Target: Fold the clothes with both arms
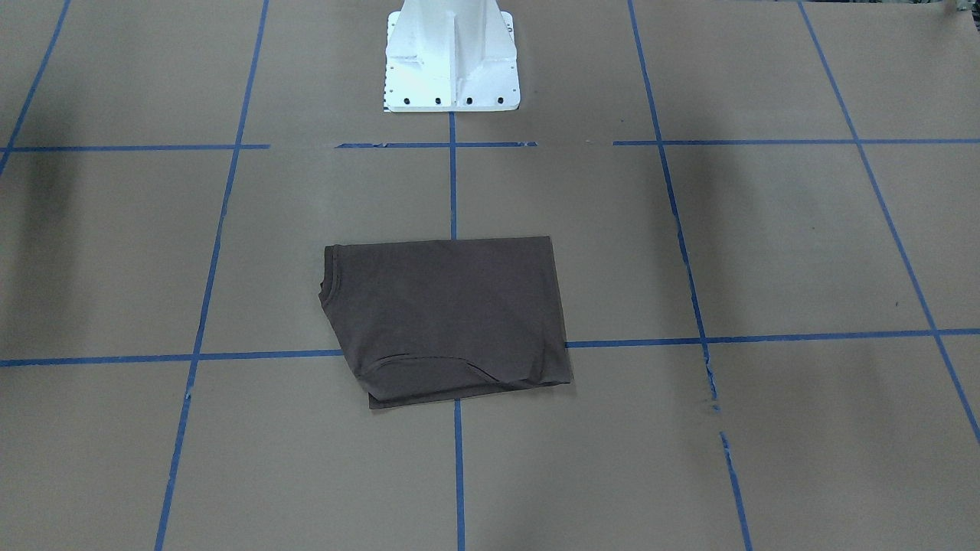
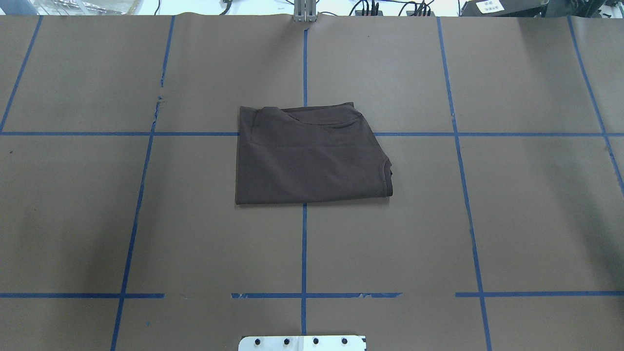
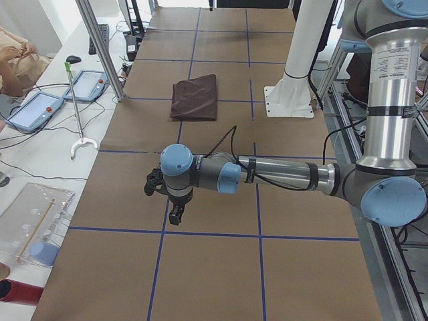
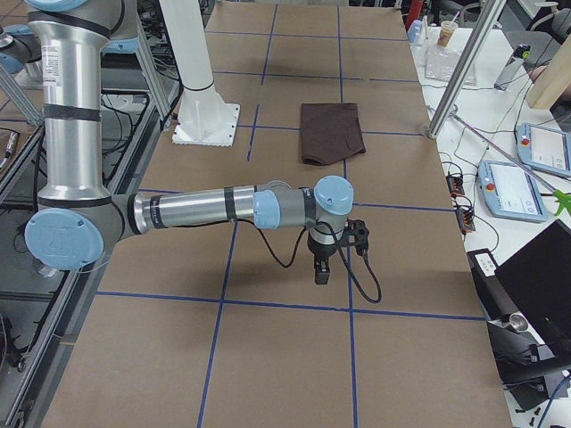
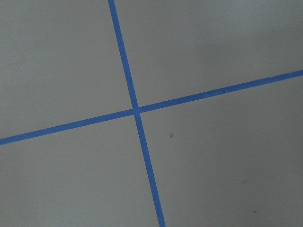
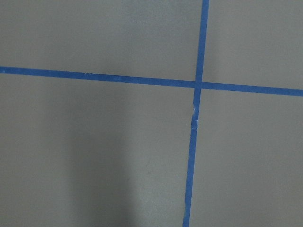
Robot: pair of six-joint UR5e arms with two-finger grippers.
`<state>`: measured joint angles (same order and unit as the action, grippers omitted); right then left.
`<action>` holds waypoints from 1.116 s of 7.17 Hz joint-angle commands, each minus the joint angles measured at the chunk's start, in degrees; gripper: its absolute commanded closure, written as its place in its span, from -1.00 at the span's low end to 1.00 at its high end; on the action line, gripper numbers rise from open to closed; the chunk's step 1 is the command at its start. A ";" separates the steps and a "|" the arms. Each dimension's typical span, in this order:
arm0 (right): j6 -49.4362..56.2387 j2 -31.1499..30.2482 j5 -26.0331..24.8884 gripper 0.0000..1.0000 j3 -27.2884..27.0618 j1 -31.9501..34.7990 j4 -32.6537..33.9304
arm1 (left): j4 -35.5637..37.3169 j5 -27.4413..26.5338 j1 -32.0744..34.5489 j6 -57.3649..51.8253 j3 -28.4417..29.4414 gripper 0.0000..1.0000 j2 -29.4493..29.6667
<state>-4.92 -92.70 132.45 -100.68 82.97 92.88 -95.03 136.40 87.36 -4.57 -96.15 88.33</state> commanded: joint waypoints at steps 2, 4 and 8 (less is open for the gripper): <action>-0.09 -0.73 -0.35 -1.00 -0.04 0.00 -0.07 | -0.16 -0.17 -0.09 0.09 0.09 -1.00 0.17; -0.27 -0.55 -0.71 -1.00 0.04 0.00 -0.25 | -0.33 0.09 -0.09 0.09 -0.09 -1.00 0.35; -0.36 0.06 -0.09 -1.00 1.53 -0.18 -0.51 | 0.02 0.18 -0.09 0.18 -0.88 -1.00 0.79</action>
<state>-5.30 -92.85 132.41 -99.65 82.84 92.42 -95.17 136.55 87.28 -4.40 -96.71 88.97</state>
